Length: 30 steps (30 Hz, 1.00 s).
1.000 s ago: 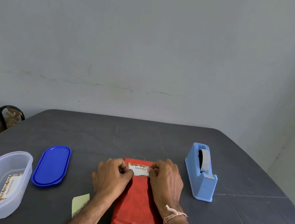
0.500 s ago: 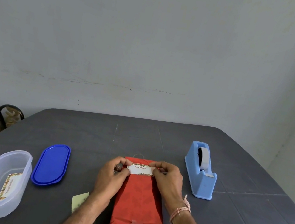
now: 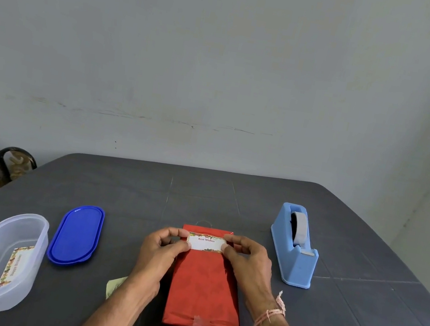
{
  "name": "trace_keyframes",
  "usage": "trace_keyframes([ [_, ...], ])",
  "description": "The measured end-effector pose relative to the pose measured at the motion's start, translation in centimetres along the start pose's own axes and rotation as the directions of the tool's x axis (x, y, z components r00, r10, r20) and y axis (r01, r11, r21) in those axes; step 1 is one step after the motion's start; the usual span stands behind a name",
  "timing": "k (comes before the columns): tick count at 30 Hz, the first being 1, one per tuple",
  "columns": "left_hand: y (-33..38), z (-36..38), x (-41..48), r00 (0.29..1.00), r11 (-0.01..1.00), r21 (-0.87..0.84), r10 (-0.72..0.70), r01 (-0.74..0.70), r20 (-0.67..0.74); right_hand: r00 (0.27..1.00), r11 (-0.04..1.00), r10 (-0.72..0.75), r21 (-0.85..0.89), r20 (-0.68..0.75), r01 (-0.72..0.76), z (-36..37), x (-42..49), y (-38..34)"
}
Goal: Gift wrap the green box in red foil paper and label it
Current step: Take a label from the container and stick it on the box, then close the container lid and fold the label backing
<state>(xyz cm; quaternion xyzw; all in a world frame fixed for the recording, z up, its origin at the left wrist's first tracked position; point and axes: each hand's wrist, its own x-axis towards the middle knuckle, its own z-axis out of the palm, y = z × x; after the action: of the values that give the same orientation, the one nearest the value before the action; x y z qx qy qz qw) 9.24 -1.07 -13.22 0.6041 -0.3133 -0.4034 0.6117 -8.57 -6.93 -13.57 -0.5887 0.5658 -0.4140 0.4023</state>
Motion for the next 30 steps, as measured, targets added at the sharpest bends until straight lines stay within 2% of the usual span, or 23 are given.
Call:
trace_keyframes([
  [15,0.3,0.1,-0.3,0.999,0.999,-0.015,-0.046,0.046,0.013,1.0,1.0,0.03,-0.01,0.008,-0.03,-0.3,-0.1,-0.6],
  [17,0.8,-0.3,-0.8,0.997,0.998,0.003,-0.056,0.055,0.045,0.999,0.996,0.032,-0.084,0.03,-0.029,-0.6,-0.3,-1.4],
  [19,1.4,-1.5,-1.5,0.998,0.999,0.036,-0.034,0.032,0.056,0.999,0.937,-0.043,-0.347,-0.007,0.038,-0.4,-0.7,-2.7],
  [20,1.9,-2.2,-1.9,0.999,0.998,0.061,-0.016,0.013,0.05,0.991,0.893,-0.125,-0.441,-0.041,0.094,-0.1,-1.1,-3.5],
  [22,3.5,-4.2,-2.7,0.999,0.995,0.091,0.039,-0.04,0.019,0.954,0.863,-0.295,-0.441,-0.046,0.246,1.3,-2.5,-5.5],
  [24,5.2,-7.3,-3.2,0.99,0.984,0.121,0.138,-0.134,-0.026,0.929,0.861,-0.366,-0.359,0.057,0.361,3.7,-3.6,-7.6],
  [27,7.9,-13.9,-3.7,0.938,0.939,0.247,0.288,-0.238,-0.195,0.915,0.871,-0.288,-0.319,0.284,0.374,8.7,-3.8,-9.5],
  [29,8.6,-19.2,-3.8,0.868,0.897,0.414,0.326,-0.157,-0.376,0.899,0.877,-0.192,-0.343,0.393,0.338,12.6,-3.7,-10.2],
  [30,8.5,-21.9,-3.9,0.832,0.866,0.499,0.305,-0.039,-0.463,0.892,0.876,-0.141,-0.366,0.43,0.314,14.6,-3.7,-10.4],
])
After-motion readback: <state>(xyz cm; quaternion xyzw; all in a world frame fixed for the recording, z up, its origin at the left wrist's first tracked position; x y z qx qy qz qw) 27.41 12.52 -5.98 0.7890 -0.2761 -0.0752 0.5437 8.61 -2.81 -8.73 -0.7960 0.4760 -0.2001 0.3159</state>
